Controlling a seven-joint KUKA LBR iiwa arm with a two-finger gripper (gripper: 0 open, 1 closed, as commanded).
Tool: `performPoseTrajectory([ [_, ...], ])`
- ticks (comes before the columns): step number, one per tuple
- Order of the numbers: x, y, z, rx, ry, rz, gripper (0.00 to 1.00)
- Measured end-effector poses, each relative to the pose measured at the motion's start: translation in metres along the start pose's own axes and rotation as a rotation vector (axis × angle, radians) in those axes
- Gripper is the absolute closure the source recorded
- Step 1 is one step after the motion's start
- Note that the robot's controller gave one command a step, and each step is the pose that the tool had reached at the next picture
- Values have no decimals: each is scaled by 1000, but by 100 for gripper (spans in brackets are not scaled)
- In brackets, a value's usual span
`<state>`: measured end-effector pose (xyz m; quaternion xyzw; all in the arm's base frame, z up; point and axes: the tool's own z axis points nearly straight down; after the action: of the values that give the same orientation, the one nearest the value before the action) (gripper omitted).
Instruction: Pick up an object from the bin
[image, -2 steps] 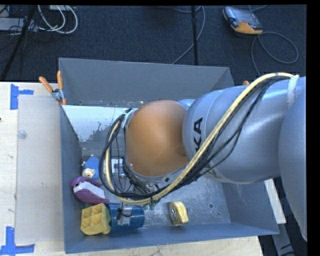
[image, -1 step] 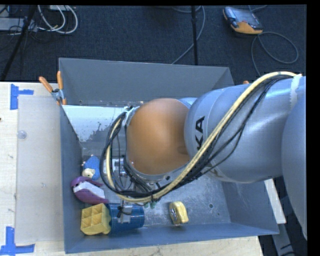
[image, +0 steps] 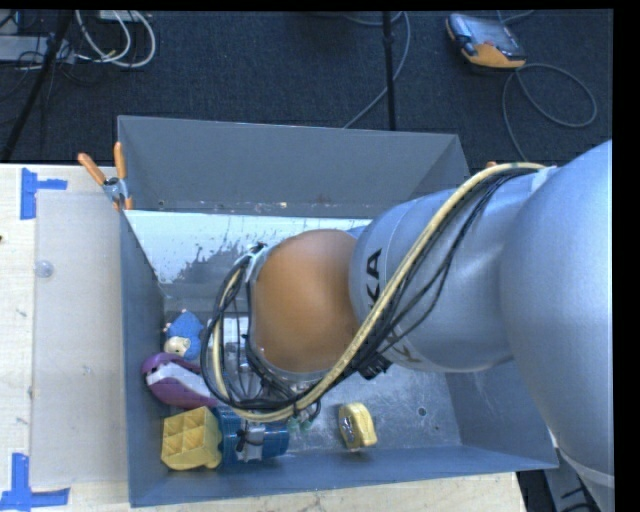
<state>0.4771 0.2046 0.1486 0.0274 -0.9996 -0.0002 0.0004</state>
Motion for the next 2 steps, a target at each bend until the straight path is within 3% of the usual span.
performPoseTrajectory([
  [1, 2, -3, 47, 3, 10, -17, 0],
  [2, 3, -4, 54, 2, 8, -23, 0],
])
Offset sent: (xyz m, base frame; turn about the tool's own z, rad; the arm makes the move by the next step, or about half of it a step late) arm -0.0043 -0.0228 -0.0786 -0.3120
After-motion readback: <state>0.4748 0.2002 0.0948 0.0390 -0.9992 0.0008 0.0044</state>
